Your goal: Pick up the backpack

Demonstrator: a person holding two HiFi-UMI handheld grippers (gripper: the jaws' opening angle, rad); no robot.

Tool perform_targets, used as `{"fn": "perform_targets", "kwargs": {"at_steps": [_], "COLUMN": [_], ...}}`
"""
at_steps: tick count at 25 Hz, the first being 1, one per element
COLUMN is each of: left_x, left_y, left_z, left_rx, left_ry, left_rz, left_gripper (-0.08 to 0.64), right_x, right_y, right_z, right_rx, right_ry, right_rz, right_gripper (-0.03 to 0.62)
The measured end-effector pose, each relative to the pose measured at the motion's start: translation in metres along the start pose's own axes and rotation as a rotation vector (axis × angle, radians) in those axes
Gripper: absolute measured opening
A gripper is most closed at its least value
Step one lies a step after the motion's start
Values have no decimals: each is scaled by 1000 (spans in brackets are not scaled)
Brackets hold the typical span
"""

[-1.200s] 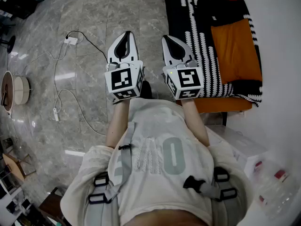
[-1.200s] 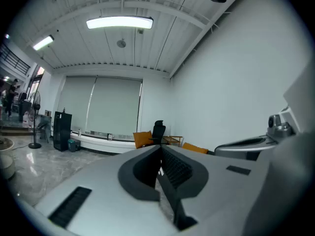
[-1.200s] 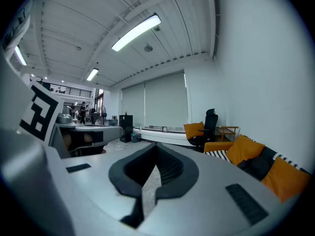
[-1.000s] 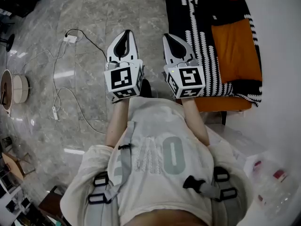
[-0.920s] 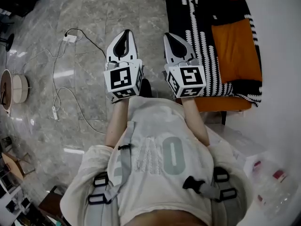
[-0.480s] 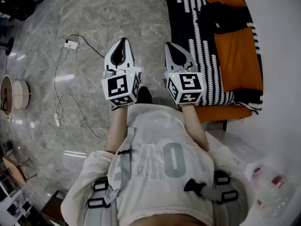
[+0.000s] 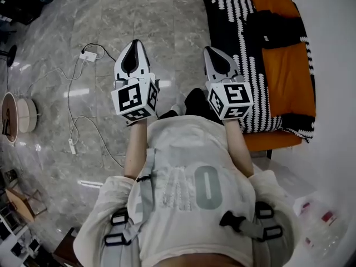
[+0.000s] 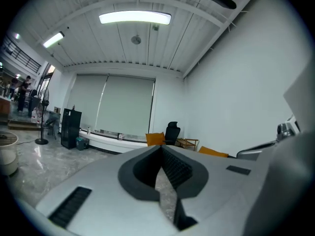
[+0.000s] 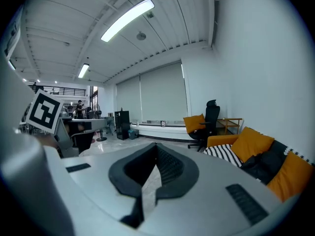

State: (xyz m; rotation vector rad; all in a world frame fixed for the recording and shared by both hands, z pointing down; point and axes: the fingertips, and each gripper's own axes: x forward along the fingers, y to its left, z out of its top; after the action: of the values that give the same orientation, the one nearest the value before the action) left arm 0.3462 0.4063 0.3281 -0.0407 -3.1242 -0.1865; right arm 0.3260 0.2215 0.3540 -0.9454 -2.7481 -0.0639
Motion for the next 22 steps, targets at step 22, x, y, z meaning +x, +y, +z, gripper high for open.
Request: {"fn": "perform_targets", "kwargs": {"at_steps": [22], "left_x": [247], "left_y": [-8], "left_z": [-21], "left_rx": [-19], "left_ry": [29], "left_rz": [-73], "left_gripper": [20], "right_x": [200], "right_y": [-161], "right_z": [34], "right_rx": [87], "right_ry": [-40], "right_rz": [-10], "right_gripper": [7]}}
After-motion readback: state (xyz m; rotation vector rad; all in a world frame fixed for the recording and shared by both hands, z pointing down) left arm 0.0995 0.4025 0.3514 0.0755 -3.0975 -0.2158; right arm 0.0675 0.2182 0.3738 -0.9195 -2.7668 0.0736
